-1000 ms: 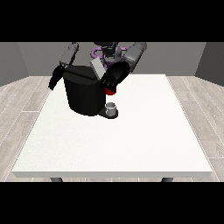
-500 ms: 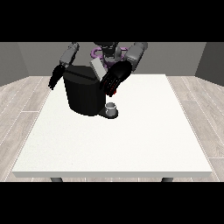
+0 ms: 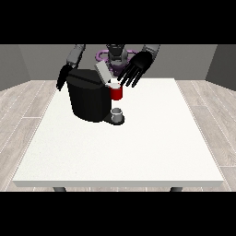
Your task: Insert the coffee pod into the coffee machine and close the lid
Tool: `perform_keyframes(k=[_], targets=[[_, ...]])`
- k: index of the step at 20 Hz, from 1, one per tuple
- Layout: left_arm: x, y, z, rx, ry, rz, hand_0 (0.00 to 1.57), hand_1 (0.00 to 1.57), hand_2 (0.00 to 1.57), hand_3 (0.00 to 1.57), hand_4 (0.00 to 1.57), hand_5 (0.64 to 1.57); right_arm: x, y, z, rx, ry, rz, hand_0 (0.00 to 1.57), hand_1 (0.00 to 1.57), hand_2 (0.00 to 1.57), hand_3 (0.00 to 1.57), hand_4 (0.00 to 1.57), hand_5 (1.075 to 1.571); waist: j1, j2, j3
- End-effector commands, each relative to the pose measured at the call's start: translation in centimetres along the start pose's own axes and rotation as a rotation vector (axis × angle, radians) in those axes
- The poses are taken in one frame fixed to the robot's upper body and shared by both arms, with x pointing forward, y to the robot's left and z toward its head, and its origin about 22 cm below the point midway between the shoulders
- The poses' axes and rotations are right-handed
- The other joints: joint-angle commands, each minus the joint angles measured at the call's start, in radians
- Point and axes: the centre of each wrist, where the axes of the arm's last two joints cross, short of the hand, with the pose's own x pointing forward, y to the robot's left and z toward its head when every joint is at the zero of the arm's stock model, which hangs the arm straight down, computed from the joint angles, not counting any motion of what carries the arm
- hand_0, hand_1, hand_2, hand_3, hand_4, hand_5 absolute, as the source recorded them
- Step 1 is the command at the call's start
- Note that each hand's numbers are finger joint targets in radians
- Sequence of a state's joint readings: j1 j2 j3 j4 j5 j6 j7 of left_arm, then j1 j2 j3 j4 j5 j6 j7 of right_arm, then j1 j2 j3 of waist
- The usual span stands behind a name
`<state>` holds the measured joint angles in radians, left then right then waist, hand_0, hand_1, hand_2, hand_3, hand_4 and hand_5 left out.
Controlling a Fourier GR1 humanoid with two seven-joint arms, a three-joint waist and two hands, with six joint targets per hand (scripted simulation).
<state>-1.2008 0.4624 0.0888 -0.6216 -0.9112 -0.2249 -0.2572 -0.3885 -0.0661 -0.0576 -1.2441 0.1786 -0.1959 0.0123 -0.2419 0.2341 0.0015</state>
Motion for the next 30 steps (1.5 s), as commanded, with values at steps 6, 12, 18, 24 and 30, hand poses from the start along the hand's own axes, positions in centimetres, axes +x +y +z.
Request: perform_keyframes(k=[6,12,18,24,30], targets=[[-0.5,-11.1,1.4,-0.057,-0.036,0.489,0.0,0.0,0.15,0.0,0.0,1.571,-5.7,-1.5,3.9,-0.058,0.149,-0.01,0.0,0.0,0.0,0.0,0.0,1.571,0.13,-0.223,-0.0034],[0.1,-23.5,5.6,-0.037,0.096,1.071,0.0,0.0,0.0,0.0,0.0,1.571,-5.5,-1.8,4.4,-0.044,0.15,-0.069,0.0,0.0,0.0,0.0,0.0,1.571,0.245,-0.396,-0.0057],[-0.2,-29.2,10.2,-0.14,0.185,1.169,0.0,0.0,0.0,0.0,0.39,1.571,-4.3,-3.3,4.0,0.071,0.102,-0.095,0.0,0.0,0.0,0.0,0.0,1.571,0.329,-0.519,-0.0015],[-1.4,-30.5,13.4,-0.165,0.235,1.19,0.0,0.0,0.0,0.0,0.42,1.571,-2.6,-4.1,3.4,0.141,0.048,-0.01,0.0,0.0,0.0,0.0,0.25,1.571,0.365,-0.53,-0.0013],[-0.5,-29.8,13.9,-0.108,0.179,1.223,0.0,0.0,0.0,0.0,0.43,1.571,-2.0,-7.6,0.7,0.029,0.087,-0.032,0.0,0.0,0.0,0.0,0.0,1.571,0.424,-0.46,-0.0011]])
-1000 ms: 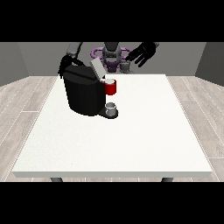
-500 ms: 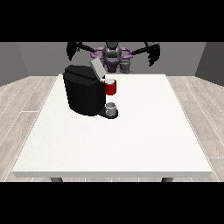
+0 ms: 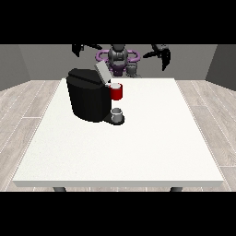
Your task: Insert the coffee pod into the coffee machine and close the lid
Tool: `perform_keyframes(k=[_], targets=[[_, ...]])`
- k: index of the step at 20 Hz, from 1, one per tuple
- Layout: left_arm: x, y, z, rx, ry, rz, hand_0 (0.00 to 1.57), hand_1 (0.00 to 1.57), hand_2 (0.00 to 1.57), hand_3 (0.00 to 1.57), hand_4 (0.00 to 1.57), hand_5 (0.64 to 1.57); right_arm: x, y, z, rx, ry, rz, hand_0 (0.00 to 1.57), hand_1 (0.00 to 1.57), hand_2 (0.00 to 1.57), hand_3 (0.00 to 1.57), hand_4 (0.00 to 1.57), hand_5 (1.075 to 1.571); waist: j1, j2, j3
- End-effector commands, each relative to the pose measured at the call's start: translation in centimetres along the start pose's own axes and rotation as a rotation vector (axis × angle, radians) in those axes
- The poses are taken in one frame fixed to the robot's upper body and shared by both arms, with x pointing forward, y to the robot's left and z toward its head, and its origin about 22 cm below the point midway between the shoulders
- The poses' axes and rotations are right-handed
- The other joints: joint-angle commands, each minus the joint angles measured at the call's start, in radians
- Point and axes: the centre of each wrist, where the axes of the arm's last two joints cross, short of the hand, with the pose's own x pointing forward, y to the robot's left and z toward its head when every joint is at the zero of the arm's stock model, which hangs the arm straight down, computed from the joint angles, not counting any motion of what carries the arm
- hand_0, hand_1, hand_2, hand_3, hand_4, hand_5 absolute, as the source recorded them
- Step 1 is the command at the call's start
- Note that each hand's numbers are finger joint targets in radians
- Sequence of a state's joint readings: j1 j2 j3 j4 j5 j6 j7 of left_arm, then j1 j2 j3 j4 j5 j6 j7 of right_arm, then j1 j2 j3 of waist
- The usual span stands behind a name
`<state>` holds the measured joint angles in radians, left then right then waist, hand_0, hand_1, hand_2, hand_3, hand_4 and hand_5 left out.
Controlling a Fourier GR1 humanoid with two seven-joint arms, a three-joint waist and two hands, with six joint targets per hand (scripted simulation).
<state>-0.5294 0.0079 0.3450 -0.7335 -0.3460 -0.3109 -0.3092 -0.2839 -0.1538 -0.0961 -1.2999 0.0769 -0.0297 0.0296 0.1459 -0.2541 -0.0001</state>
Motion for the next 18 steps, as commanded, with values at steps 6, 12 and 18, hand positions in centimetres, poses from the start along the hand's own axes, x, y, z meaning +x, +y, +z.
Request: perform_keyframes(k=[6,12,18], targets=[[1.7,-1.4,0.7,-0.089,-0.056,0.028,0.0,0.0,0.0,0.0,0.39,1.571,1.2,-3.6,-3.5,-0.07,0.082,-0.115,0.0,0.0,0.0,0.0,0.08,1.571,0.118,0.056,0.0007],[4.4,-0.9,1.0,0.0,-0.117,-0.021,0.0,0.0,0.0,0.0,0.36,1.571,3.7,-4.8,-5.4,-0.04,0.081,-0.183,0.0,0.0,0.0,0.0,0.17,1.571,0.086,0.13,0.0004],[5.7,-1.1,3.0,0.032,-0.137,-0.018,0.0,0.0,0.0,0.0,0.26,1.571,3.7,-0.5,-6.3,0.024,0.064,-0.146,0.0,0.0,0.0,0.0,0.0,1.571,0.056,0.179,0.0002]])
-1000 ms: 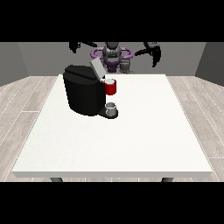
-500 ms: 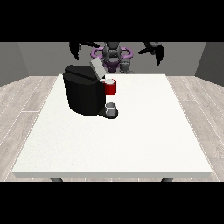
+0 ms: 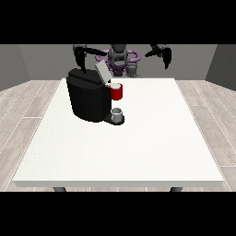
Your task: Insert the coffee pod into the coffee machine and close the lid
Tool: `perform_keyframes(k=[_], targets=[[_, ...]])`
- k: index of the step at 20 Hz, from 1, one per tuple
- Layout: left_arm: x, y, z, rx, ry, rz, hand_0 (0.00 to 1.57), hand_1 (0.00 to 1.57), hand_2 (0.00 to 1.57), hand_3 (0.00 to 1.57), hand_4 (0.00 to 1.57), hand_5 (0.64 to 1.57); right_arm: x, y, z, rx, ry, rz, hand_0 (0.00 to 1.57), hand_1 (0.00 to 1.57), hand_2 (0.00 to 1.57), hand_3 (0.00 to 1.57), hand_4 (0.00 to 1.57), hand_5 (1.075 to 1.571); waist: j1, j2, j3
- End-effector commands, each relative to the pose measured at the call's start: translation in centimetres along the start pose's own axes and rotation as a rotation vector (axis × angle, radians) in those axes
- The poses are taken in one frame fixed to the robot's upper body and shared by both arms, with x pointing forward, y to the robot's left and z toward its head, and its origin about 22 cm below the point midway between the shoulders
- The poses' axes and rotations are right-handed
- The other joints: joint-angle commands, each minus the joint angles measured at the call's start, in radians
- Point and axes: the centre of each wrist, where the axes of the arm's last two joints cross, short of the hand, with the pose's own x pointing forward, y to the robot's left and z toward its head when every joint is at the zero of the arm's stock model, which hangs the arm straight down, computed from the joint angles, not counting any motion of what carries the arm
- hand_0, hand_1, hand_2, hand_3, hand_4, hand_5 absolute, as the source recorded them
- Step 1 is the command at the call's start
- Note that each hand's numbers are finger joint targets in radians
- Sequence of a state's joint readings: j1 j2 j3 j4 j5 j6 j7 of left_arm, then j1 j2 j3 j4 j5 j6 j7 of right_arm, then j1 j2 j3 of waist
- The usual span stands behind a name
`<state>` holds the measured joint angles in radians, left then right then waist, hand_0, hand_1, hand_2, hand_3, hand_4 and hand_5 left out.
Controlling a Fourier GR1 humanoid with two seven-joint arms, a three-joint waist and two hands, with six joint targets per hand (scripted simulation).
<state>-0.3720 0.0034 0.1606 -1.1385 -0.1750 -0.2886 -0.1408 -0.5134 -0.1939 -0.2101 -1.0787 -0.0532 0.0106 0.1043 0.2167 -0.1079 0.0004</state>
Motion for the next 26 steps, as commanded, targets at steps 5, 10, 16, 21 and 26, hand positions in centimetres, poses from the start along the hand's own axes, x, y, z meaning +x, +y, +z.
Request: perform_keyframes(k=[5,10,16,21,26], targets=[[0.8,-0.1,2.8,0.027,-0.071,0.01,0.0,0.0,0.0,0.0,0.37,1.571,0.3,1.7,-1.1,0.083,-0.05,0.01,0.0,0.0,0.0,0.0,0.0,1.571,-0.02,0.072,-0.0003],[1.4,5.2,3.9,0.115,-0.097,-0.049,0.0,0.0,0.0,0.0,0.37,1.571,3.9,4.2,-2.1,0.151,-0.099,0.058,0.0,0.0,0.0,0.0,0.0,1.571,-0.083,0.117,-0.0007],[2.5,3.7,3.8,0.112,-0.115,-0.057,0.0,0.0,0.0,0.0,0.31,1.571,5.3,5.7,-3.3,0.146,-0.129,0.054,0.0,0.0,0.0,0.0,0.13,1.571,-0.052,0.157,-0.0005],[2.4,4.6,4.5,0.124,-0.121,-0.079,0.0,0.0,0.0,0.0,0.35,1.571,6.6,5.8,-3.7,0.172,-0.198,0.115,0.0,0.0,0.0,0.0,0.21,1.571,-0.044,0.182,-0.0006],[4.7,4.4,2.7,0.097,-0.131,-0.097,0.0,0.0,0.0,0.0,0.34,1.571,10.3,7.7,-4.3,0.188,-0.267,0.194,0.0,0.0,0.0,0.0,0.1,1.571,-0.004,0.209,-0.0006]])
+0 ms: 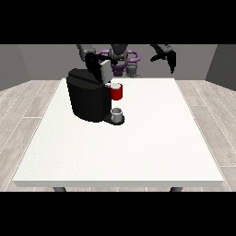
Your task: Insert the coffee pod into the coffee machine and close the lid
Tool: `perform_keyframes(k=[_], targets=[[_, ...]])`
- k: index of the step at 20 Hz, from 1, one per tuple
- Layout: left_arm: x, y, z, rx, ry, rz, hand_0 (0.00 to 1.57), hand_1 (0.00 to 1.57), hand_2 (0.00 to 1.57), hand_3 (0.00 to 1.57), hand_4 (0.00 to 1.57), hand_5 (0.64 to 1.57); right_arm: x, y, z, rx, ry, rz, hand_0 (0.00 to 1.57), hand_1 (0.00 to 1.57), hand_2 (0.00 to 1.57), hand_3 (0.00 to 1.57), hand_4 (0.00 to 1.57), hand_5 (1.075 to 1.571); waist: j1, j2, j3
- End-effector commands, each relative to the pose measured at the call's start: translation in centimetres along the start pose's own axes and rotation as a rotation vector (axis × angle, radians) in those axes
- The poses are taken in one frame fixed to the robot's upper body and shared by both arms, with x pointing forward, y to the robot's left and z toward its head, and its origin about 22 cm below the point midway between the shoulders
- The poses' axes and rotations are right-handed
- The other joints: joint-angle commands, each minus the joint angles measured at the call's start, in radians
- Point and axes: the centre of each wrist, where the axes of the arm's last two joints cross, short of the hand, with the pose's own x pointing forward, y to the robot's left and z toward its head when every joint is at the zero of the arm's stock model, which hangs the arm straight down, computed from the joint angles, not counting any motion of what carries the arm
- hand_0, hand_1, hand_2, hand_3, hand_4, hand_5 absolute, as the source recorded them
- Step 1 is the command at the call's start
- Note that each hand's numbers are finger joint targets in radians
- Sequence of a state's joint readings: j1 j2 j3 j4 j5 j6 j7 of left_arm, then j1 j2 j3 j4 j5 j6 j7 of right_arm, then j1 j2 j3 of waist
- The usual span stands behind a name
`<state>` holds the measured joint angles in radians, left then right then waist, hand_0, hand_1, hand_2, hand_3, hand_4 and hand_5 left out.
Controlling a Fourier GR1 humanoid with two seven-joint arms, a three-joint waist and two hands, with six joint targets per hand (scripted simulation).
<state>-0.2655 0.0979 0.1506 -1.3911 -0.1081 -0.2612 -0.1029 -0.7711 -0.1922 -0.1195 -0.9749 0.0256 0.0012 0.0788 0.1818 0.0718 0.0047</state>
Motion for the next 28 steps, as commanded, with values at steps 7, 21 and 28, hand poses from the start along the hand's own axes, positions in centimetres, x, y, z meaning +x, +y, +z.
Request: perform_keyframes(k=[7,21,28], targets=[[0.3,-0.5,-0.4,-0.058,0.011,0.005,0.0,0.0,0.0,0.0,0.39,1.571,3.0,4.3,-0.9,0.097,-0.093,0.089,0.0,0.0,0.0,0.0,0.0,1.571,0.068,0.004,-0.0047],[2.4,-4.8,-3.2,-0.138,-0.113,-0.012,0.0,0.0,0.0,0.0,0.41,1.571,12.2,3.4,-2.3,-0.003,-0.209,0.189,0.0,0.0,0.0,0.0,0.13,1.571,0.214,0.111,-0.0041],[4.8,-4.5,-5.0,-0.182,-0.16,-0.022,0.0,0.0,0.0,0.0,0.42,1.571,15.6,0.4,-1.4,-0.068,-0.211,0.26,0.0,0.0,0.0,0.0,0.0,1.571,0.284,0.145,-0.0032]])
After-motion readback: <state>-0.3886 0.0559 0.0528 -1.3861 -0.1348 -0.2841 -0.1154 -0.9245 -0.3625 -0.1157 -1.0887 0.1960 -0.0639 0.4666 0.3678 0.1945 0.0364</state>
